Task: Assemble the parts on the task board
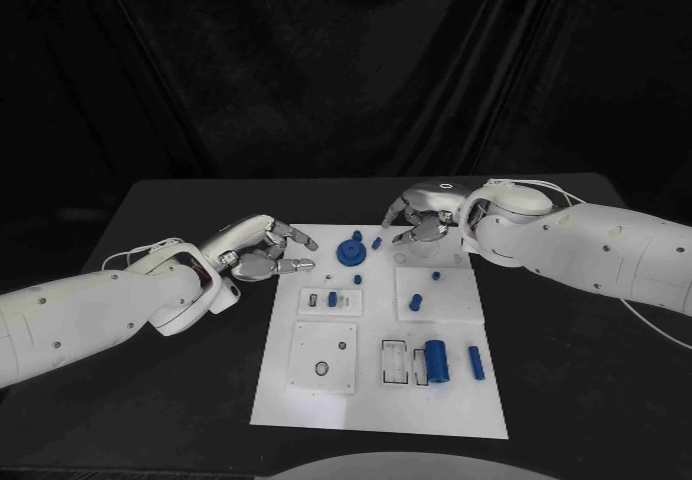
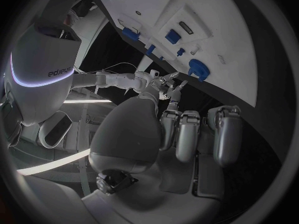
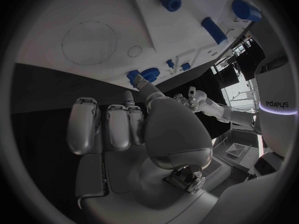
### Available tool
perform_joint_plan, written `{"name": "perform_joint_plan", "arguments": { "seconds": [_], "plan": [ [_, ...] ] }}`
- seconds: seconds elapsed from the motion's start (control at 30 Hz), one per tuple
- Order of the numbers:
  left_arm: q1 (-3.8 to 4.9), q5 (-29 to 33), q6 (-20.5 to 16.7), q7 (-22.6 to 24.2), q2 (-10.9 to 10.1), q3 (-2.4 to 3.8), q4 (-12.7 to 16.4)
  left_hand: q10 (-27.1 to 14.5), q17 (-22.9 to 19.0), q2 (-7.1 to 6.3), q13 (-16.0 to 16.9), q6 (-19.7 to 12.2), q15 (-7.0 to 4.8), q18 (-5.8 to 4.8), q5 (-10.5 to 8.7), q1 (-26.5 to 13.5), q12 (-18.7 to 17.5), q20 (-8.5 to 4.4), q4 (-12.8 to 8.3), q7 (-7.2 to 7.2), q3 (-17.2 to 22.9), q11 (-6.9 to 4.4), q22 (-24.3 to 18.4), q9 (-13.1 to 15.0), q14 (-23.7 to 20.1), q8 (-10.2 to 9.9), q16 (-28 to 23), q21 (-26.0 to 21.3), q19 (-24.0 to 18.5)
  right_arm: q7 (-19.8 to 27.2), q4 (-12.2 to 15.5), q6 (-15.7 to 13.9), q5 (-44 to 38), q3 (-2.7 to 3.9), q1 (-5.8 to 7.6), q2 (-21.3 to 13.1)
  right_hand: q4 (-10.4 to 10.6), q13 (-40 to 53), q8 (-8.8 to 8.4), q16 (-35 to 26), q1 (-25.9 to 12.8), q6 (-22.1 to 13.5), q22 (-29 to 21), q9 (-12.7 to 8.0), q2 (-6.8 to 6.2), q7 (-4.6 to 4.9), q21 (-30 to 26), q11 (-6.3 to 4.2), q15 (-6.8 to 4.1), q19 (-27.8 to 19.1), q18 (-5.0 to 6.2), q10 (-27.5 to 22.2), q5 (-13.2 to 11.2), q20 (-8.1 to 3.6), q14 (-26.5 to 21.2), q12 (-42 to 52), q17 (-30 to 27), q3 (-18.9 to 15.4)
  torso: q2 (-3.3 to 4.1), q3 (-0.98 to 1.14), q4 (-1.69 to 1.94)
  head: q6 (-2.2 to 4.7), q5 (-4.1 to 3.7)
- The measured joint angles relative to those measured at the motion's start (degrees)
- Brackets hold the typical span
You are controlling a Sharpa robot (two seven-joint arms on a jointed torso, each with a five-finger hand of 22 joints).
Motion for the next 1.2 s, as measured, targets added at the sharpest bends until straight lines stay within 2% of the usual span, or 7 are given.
{"name": "perform_joint_plan", "arguments": {
  "seconds": [0.27, 0.4, 0.47, 0.73, 0.93, 1.07, 1.2],
  "plan": [
    [0.00, -0.1, 0.4, 0.0, 0.5, 0.00, -0.3, 0.0, 0.0, 0.09, 0.1, 0.0, 0.00, 0.00, 1.15, 1.0, 0.0, 0.00, 0.0, 0.00, 0.0, 0.00, 0.0, -0.1, 0.0, 0.0, 0.0, 0.0, 0.0, 0.2, -2.5, -0.1, 2.4, 0.01, -0.54, 1.8, 0.2, 0.0, -0.33, 0.0, 0.8, 0.0, 0.0, 0.0, 0.35, 0.00, 0.0, 0.00, 0.02, 0.0, 0.00, 0.0, 0.9, 0.00, 0.0, 0.2, 0.0, 0.2, -0.07, -0.01, -0.03, -0.09, 0.26],
    [0.00, -0.1, 0.7, 0.0, 0.8, 0.00, -0.4, -0.1, 0.0, 0.34, 0.1, 0.4, 0.00, 0.00, 2.01, 1.4, 0.2, 0.00, -0.2, 0.02, 0.2, 0.10, 0.0, -0.1, 0.0, 0.0, 0.0, 0.0, 0.0, 0.3, -3.3, -0.1, 3.1, 0.01, -0.81, 2.3, 0.3, 0.1, -0.33, 0.0, 1.0, 0.0, 0.0, 0.1, 0.49, 0.00, 0.0, 0.01, 0.02, 0.0, 0.00, 0.0, 0.9, 0.00, 0.0, 0.1, 0.1, 0.3, -0.08, -0.01, 0.02, -0.57, 0.56],
    [0.00, 0.0, 0.8, 0.1, 0.9, 0.00, -0.4, -0.1, 0.0, 0.32, 0.1, 0.6, 0.00, 0.00, 2.59, 2.0, 0.2, 0.00, -0.2, -0.17, 0.2, 0.10, 0.0, -0.1, 0.0, 0.3, 0.0, 0.0, 0.0, 0.5, -3.5, -0.1, 3.4, 0.01, -0.93, 2.4, 0.1, 0.1, -0.55, 0.0, 1.5, 0.2, 0.0, 0.2, -0.01, -0.18, 0.2, 0.01, 0.03, 0.0, 0.00, 0.0, 0.9, 0.00, 0.0, 0.0, 0.2, 0.5, -0.07, -0.02, 0.04, -0.71, 0.73],
    [0.00, 0.9, 0.9, 0.6, 1.3, 0.00, -0.6, -0.1, 0.0, 0.42, 0.1, 0.8, 0.00, 0.00, 3.32, 2.5, -0.2, 0.00, -0.3, 0.01, 0.3, 0.11, 0.0, -0.1, 0.0, 0.3, 0.0, 0.0, 0.0, 0.9, -4.7, 0.0, 4.0, 0.02, -1.98, 2.8, 0.5, 0.1, -0.55, 0.0, 1.8, 1.9, 0.0, 0.5, -0.24, -0.04, 0.3, 0.02, 0.10, 0.0, 0.00, 0.0, 0.2, 0.00, -0.1, 0.0, 0.3, 0.8, -0.10, -0.07, 0.01, -1.06, 1.27],
    [0.00, 1.4, 1.0, 1.0, 1.5, 0.00, -0.7, -0.1, 0.0, 0.48, 0.1, 0.8, 0.00, 0.00, 3.32, 2.6, -0.2, 0.00, -0.3, 0.01, 0.3, 0.12, 0.0, 0.0, 0.0, 0.3, 0.0, 0.0, 0.0, 1.2, -5.1, 0.0, 4.3, 0.01, -2.62, 3.1, 1.0, 0.1, -0.55, -0.1, 1.8, 3.9, 0.0, 0.8, -0.23, 0.01, 0.3, -0.11, 0.14, 0.0, 0.00, -0.2, 0.2, 0.00, -0.1, -0.1, 0.3, 1.1, -0.10, -0.03, 0.40, -1.09, 0.71],
    [0.00, 1.5, 1.1, 1.2, 1.6, 0.00, -0.9, -0.1, 0.0, 0.48, 0.1, 0.8, 0.00, 0.00, 3.59, 2.6, -0.2, 0.00, -0.3, 0.01, 0.3, 0.13, 0.0, 0.0, 0.0, 0.3, 0.0, 0.0, 0.0, 1.5, -5.4, 0.0, 4.3, 0.01, -2.87, 3.2, 1.1, 0.2, -0.55, -0.1, 1.8, 3.9, 0.0, 0.8, -0.17, 0.00, 0.5, 0.00, 0.15, 0.0, 0.00, -0.4, 0.2, 0.00, -0.1, -0.5, 0.3, 1.1, -0.01, 0.03, 0.86, -0.92, 0.01],
    [0.00, 1.7, 1.2, 1.4, 1.8, 0.00, -1.0, -0.2, 0.0, 0.48, 0.1, 0.8, 0.00, 0.00, 3.59, 2.6, -0.2, 0.00, -0.3, 0.01, 0.3, 0.20, 0.0, -0.1, 0.0, 0.3, 0.0, 0.0, 0.0, 1.7, -5.7, 0.0, 4.4, 0.01, -3.03, 3.5, 1.3, 0.2, -0.55, -0.1, 2.0, 3.9, 0.0, 0.8, -0.02, 0.00, 0.5, -0.09, 0.17, 0.0, 0.00, -0.7, 0.2, 0.00, -0.1, -0.5, 0.2, 1.3, 0.04, 0.02, 1.19, -0.91, -0.34]
  ]
}}
